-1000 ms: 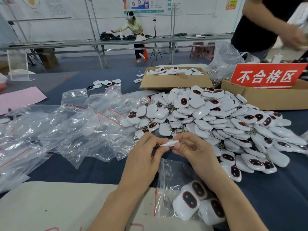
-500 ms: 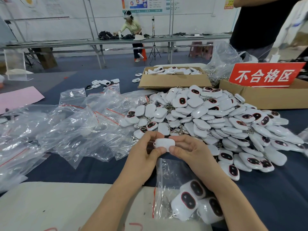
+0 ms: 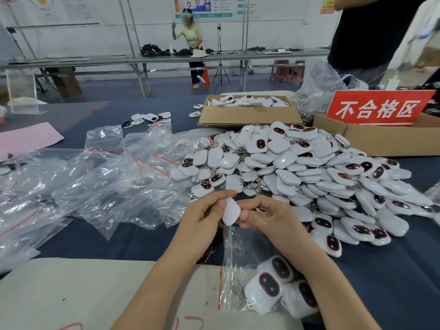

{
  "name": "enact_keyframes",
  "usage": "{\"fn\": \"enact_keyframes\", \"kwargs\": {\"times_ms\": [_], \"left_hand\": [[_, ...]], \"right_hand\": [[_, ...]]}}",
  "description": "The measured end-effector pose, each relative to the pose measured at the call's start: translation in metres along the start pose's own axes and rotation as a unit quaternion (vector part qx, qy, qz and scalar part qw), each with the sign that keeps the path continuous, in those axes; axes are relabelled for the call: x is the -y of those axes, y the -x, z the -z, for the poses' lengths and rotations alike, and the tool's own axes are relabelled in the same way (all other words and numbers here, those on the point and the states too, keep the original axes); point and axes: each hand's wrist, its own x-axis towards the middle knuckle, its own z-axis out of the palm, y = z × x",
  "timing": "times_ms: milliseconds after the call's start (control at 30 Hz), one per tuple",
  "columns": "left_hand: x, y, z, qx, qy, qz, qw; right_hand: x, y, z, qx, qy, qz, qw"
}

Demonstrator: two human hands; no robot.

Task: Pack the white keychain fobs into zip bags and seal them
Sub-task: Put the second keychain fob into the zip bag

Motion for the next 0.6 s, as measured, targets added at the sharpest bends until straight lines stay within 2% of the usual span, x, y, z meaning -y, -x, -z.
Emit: {"fn": "enact_keyframes", "kwargs": {"times_ms": [233,467,600], "left_hand": [[0.0009,-0.0006,-0.0009,0.000,0.004,0.015,1.000],[0.0061,-0.0070,0.0049,-0.029,-0.001,-0.013,1.000],[0.0093,-0.0067,0.0046,-0.033,-0.002,-0.016,0.999]], "right_hand": [[0.0008,-0.0009,-0.0017,-0.005,0.013,0.002,1.000],[0.0043,0.0008,-0.0016,0.001,0.033,0.003,0.999],[0.0023,0.0003,-0.0002,-0.029,-0.020,-0.005,0.999]]}}
